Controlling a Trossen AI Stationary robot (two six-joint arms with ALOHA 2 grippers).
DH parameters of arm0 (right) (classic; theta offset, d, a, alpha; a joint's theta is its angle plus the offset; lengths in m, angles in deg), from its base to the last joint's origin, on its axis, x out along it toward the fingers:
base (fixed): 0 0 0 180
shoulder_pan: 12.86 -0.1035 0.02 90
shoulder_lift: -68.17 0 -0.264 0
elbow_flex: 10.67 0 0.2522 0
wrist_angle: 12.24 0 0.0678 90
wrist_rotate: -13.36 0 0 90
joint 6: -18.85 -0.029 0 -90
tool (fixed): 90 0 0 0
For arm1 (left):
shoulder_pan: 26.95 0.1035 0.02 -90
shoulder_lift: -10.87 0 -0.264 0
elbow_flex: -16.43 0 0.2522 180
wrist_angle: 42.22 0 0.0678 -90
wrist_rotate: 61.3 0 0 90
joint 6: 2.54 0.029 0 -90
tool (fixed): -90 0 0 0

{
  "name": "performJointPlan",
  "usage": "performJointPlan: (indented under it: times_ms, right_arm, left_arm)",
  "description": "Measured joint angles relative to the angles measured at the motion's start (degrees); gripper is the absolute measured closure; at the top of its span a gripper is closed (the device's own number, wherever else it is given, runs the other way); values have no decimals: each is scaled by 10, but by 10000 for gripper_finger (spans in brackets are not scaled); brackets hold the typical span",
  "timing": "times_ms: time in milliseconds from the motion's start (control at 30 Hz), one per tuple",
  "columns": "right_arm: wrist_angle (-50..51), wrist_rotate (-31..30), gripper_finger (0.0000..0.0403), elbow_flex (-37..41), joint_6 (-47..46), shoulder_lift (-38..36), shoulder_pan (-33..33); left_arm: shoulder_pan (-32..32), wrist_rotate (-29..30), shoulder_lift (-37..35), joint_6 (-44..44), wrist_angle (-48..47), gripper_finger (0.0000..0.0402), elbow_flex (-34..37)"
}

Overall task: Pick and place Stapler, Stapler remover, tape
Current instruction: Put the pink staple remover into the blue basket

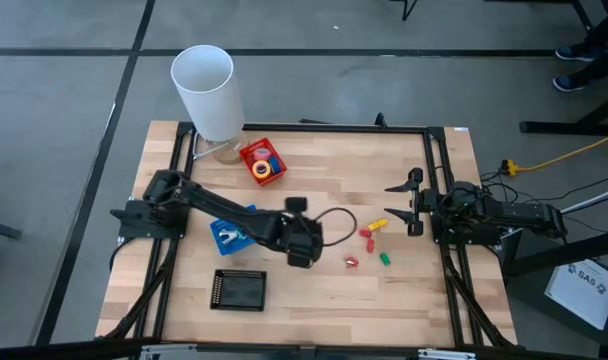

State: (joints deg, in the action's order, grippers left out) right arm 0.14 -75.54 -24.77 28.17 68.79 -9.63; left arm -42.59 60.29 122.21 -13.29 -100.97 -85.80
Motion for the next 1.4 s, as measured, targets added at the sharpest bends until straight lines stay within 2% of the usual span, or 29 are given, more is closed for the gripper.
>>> performJointPlan:
  times_ms: [167,467,667,733,900,1033,1200,1400]
  right_arm:
    - [0,0,140,0,0,0,0]
    - [0,0,140,0,0,0,0]
    - [0,0,140,0,0,0,0]
    - [0,0,140,0,0,0,0]
    - [0,0,140,0,0,0,0]
    - [0,0,140,0,0,0,0]
    - [0,0,140,0,0,0,0]
    - [0,0,140,0,0,0,0]
  left_arm:
    - [-14,-11,-22,-124,-121,398,0]
    - [-56,9,-66,-277,-309,398,0]
    - [-83,-13,-87,-420,-452,398,0]
    - [-89,-44,-99,-439,-445,398,18]
    - [-95,-174,-126,-471,-424,398,87]
    - [-91,-236,-144,-487,-409,398,143]
    - [-73,-273,-165,-446,-316,398,209]
    - [-59,-258,-182,-408,-249,390,236]
